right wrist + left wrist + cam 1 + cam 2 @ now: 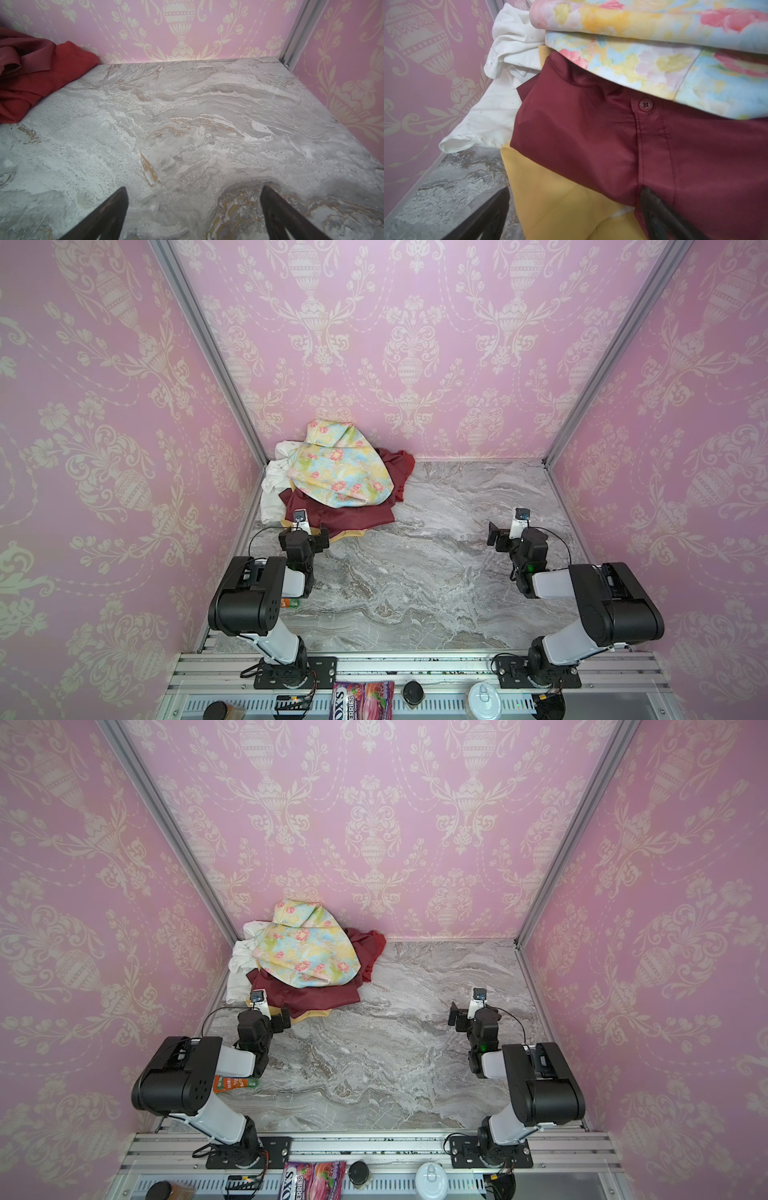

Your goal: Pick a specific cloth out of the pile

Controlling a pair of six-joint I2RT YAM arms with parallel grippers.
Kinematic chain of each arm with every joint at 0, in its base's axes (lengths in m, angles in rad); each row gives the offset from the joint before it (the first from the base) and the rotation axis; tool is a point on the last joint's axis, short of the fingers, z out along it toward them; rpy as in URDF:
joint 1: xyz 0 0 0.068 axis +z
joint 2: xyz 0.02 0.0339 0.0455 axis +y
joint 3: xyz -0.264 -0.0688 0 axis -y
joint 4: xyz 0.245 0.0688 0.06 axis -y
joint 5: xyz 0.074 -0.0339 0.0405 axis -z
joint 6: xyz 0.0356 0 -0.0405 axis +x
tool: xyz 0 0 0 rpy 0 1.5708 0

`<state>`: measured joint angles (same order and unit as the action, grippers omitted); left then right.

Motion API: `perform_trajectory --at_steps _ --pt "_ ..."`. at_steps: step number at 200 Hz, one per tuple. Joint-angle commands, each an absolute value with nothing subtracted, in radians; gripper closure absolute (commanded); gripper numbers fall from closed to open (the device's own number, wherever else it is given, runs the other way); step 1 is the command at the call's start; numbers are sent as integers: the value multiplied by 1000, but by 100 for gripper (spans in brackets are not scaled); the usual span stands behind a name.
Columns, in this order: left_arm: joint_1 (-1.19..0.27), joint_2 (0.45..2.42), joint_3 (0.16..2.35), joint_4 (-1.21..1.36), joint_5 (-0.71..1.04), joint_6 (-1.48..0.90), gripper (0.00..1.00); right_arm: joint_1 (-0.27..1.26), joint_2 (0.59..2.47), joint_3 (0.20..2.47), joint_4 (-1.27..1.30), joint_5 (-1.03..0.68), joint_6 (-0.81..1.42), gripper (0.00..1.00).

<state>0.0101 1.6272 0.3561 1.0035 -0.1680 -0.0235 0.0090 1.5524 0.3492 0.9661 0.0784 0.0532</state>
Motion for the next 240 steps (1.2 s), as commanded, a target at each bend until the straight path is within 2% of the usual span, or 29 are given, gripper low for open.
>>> perform_trajectory --at_steps 1,101,177,201,240 --pt "15 1633 350 1017 -202 -46 0 18 1548 345 984 96 67 0" --pt "-8 1617 348 996 -174 -6 1 20 1540 323 1021 99 65 0" --pt "-17 1535 347 952 -196 2 1 66 1441 312 961 173 28 0" --pt "-68 1337 428 650 -360 -28 1 71 1334 379 751 211 31 0" --pt "-92 1099 595 254 -390 -118 1 80 1216 539 463 197 159 0"
